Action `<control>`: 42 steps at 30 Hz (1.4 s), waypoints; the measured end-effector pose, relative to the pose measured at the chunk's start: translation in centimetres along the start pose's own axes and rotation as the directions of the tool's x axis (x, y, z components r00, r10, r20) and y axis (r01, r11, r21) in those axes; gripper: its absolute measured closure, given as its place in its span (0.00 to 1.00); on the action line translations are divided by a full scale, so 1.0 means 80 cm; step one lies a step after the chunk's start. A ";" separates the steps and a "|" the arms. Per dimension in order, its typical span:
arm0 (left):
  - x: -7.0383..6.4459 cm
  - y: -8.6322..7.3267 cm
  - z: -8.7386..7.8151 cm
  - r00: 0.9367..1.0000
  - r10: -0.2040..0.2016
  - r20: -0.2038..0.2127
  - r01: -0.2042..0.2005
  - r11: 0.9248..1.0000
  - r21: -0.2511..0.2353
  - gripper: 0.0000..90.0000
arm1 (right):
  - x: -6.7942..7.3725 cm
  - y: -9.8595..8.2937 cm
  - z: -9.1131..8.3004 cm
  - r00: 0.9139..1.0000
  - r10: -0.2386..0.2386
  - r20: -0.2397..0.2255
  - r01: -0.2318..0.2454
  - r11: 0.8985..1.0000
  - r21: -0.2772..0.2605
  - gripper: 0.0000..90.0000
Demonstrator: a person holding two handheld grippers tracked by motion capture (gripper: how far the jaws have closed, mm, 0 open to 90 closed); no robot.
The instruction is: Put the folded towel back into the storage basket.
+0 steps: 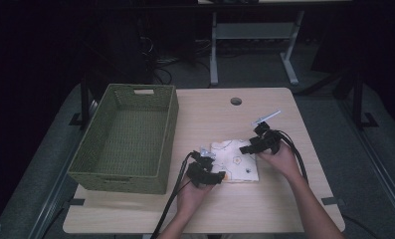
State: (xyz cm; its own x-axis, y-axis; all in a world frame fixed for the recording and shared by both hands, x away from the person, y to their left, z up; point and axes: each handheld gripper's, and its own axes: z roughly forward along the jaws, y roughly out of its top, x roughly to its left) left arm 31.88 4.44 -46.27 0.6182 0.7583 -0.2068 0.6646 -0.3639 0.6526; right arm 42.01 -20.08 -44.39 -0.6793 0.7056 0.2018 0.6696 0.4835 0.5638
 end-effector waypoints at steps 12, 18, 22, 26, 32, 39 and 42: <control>-0.002 0.000 0.001 0.998 0.032 -0.049 -0.031 0.999 0.010 0.51 | 0.004 -0.001 0.012 0.996 -0.043 0.083 0.037 0.997 0.067 0.44; -0.009 0.001 0.003 0.993 0.089 -0.076 -0.088 0.996 0.021 0.64 | 0.014 0.000 0.014 0.989 -0.065 0.130 0.053 0.994 0.096 0.57; -0.009 0.002 0.004 0.994 0.096 -0.060 -0.096 0.995 0.018 0.73 | 0.015 0.000 0.013 0.992 -0.050 0.112 0.039 0.994 0.098 0.70; -0.007 0.005 0.007 0.996 0.086 -0.024 -0.086 0.996 0.021 0.85 | 0.012 -0.002 0.011 0.997 -0.015 0.076 0.007 0.995 0.099 0.82; -0.002 0.008 0.010 0.997 0.073 0.001 -0.073 0.997 0.011 0.91 | -0.004 -0.010 0.009 0.993 0.119 -0.022 -0.117 0.991 0.057 0.91; 0.008 0.012 0.009 0.999 0.045 0.028 -0.045 0.999 0.013 0.91 | -0.021 -0.021 0.002 0.970 0.211 -0.119 -0.209 0.978 0.024 0.91; 0.009 0.014 0.008 0.999 0.046 0.029 -0.047 0.999 0.007 0.92 | -0.022 -0.021 -0.003 0.966 0.218 -0.140 -0.220 0.976 0.006 0.92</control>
State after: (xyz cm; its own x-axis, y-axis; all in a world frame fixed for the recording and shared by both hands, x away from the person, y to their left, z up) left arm 33.31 4.23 -46.14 0.6602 0.7246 -0.1975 0.6380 -0.4024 0.6566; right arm 42.02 -22.24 -45.47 -0.5519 0.7142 0.4304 0.8043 0.3194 0.5011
